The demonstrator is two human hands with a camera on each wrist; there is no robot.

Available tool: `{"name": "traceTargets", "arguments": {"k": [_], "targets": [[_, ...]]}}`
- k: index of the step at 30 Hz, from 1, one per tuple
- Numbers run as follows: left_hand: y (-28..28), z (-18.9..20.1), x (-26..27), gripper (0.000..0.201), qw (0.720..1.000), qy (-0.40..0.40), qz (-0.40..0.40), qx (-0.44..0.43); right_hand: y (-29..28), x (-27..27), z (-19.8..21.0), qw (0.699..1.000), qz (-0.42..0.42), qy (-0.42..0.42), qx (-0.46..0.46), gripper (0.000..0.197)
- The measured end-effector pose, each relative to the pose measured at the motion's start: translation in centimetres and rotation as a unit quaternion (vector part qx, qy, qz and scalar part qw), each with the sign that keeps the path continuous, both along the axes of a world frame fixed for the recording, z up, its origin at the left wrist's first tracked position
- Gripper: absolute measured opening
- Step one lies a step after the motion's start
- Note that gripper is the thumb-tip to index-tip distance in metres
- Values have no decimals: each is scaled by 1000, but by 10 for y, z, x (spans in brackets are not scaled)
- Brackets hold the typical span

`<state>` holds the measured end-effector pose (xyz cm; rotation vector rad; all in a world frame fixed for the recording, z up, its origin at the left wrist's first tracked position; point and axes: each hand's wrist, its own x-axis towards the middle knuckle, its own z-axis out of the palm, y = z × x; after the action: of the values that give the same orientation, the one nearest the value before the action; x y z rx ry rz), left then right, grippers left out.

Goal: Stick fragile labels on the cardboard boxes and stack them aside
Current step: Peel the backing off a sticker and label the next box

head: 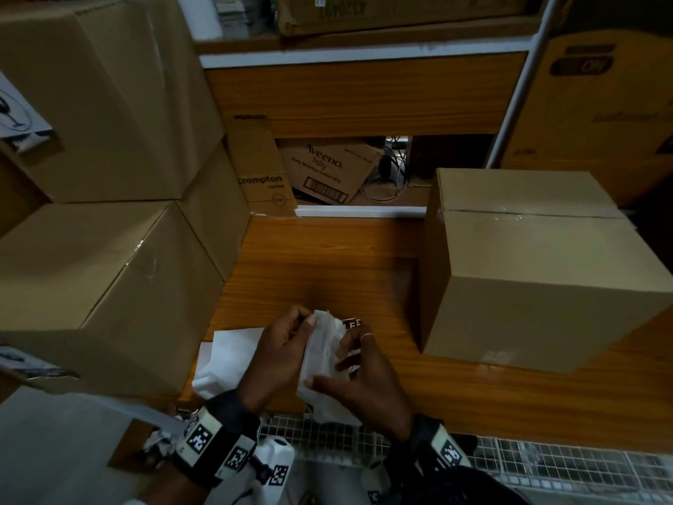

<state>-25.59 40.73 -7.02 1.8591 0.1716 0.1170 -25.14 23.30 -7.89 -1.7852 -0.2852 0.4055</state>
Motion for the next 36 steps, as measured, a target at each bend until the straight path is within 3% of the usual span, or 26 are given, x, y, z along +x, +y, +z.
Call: {"name": "traceTargets", "arguments": {"k": [3, 8, 13, 23, 27, 29, 32, 36], "targets": [[-3, -4, 0, 27, 998, -16, 21, 53, -4, 4, -12, 1000, -8, -4, 28, 35], [1, -9, 1, 25, 999, 31, 30, 25, -13, 11, -17, 998, -26, 5, 65, 21], [2, 0, -1, 23, 989, 105, 27, -96, -10, 16, -19, 993, -63, 20, 95, 12], [-10, 11, -14, 38, 940, 98, 136, -298, -11, 17, -13, 986, -77, -4, 147, 13], [-10, 16, -19, 57, 932, 106, 78, -336, -12, 20, -14, 978, -104, -9, 180, 5], [-13, 18, -21, 55, 940, 101, 42, -322, -13, 22, -16, 975, -129, -16, 180, 3], [-19, 17, -22, 31, 980, 65, -22, -185, -13, 23, -17, 976, -134, -42, 169, 6], [-22, 19, -17, 28, 996, 35, 9, -78, -15, 24, -14, 979, -90, -41, 181, 22]]}}
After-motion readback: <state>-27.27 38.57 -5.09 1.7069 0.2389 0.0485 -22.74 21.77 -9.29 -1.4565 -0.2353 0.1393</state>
